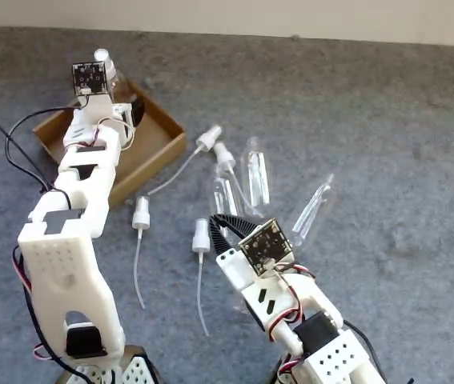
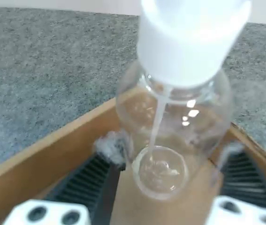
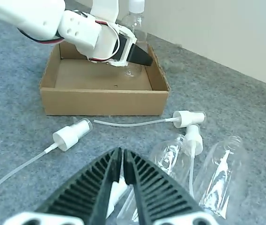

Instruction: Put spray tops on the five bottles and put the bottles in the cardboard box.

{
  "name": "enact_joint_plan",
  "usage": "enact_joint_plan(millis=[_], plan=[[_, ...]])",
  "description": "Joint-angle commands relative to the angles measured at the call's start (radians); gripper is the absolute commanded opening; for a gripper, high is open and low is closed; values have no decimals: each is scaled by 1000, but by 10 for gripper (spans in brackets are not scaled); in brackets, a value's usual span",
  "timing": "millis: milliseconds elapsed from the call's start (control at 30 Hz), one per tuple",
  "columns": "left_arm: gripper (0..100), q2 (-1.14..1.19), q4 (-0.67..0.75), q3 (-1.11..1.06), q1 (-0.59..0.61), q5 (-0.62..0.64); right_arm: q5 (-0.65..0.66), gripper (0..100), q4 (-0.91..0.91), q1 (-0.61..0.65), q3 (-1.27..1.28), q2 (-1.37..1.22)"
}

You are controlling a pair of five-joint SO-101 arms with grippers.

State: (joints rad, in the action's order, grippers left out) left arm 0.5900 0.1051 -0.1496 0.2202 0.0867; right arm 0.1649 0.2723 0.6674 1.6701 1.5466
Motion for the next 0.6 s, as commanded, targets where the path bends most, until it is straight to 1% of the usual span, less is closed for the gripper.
enact_joint_plan(millis=[0, 100, 367, 567], plan=[[325, -44, -55, 16, 4, -8, 11, 5, -25, -13, 156, 8], [325, -87, -91, 5, 5, -8, 11, 5, -25, -13, 156, 8], [326, -222, -239, 5, 5, -8, 11, 5, -25, -13, 156, 8], [326, -341, -425, 5, 5, -8, 11, 5, -25, -13, 156, 8]])
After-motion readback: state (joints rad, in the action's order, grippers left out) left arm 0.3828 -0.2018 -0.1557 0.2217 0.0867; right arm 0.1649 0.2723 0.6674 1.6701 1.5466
